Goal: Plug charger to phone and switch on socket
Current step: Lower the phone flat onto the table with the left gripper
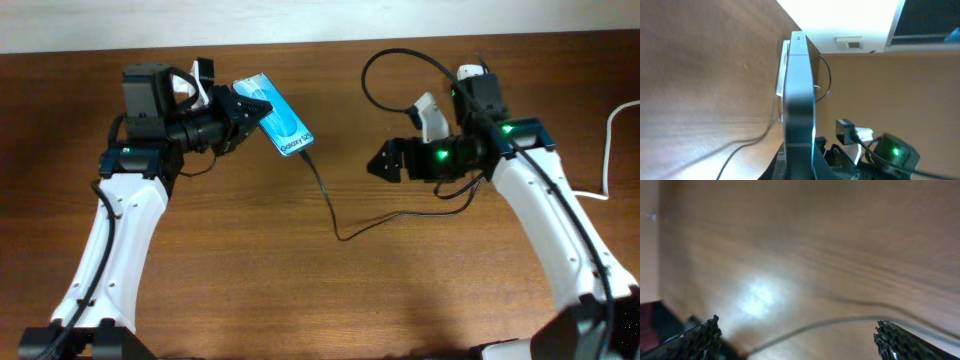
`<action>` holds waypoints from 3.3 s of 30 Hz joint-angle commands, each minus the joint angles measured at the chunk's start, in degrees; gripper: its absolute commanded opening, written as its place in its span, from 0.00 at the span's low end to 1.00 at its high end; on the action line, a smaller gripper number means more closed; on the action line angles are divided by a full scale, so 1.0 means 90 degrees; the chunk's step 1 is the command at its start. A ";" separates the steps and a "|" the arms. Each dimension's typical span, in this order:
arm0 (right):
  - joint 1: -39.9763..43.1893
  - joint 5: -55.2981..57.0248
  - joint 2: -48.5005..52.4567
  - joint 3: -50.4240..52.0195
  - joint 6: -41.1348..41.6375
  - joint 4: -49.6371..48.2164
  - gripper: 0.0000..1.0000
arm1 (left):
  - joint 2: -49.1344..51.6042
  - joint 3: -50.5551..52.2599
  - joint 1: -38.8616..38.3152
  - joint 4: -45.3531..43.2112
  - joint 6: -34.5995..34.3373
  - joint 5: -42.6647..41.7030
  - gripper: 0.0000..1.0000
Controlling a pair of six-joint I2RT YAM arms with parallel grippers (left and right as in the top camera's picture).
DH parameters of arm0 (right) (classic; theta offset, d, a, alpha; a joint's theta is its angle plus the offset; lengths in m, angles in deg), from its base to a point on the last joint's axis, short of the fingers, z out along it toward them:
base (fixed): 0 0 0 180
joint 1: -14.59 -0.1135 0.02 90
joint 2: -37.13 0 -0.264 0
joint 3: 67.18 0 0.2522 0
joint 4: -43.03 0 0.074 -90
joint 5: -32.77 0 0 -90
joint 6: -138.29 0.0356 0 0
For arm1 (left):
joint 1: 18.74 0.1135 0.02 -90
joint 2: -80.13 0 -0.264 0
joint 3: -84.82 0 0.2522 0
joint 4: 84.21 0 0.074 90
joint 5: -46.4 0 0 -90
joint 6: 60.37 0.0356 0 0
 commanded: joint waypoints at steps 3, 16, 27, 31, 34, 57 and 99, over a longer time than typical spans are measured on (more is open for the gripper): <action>-0.0005 0.1632 -0.0561 -0.1345 -0.0051 0.1326 0.98 | -0.0051 -0.0024 -0.0328 0.0075 -0.1069 -0.0097 0.00; -0.0005 0.1872 -0.1030 -0.1698 -0.0049 0.2261 0.98 | 0.0852 -0.0024 -0.0653 0.0500 0.3082 -0.0199 0.00; -0.0005 0.1872 -0.1030 -0.1695 -0.0049 0.2725 0.98 | 0.2353 -0.0024 -0.0653 -0.0245 0.3925 -0.0197 0.00; -0.0005 0.1872 -0.1030 -0.1695 -0.0049 0.2790 0.98 | 0.2837 -0.0024 -0.0661 -0.0661 0.3920 -0.0364 0.00; -0.0005 0.1875 -0.1030 -0.1695 -0.0051 0.2788 0.98 | 0.3225 -0.0024 -0.0661 -0.0699 0.4051 -0.0585 0.00; -0.0005 0.1872 -0.1027 -0.1695 -0.0049 0.2776 0.98 | 0.3774 -0.0024 -0.0707 -0.0814 0.4299 0.0716 0.18; -0.0005 0.1872 -0.1027 -0.1695 -0.0049 0.2783 0.98 | 0.3786 -0.0024 -0.0699 -0.0935 0.4826 0.1545 0.25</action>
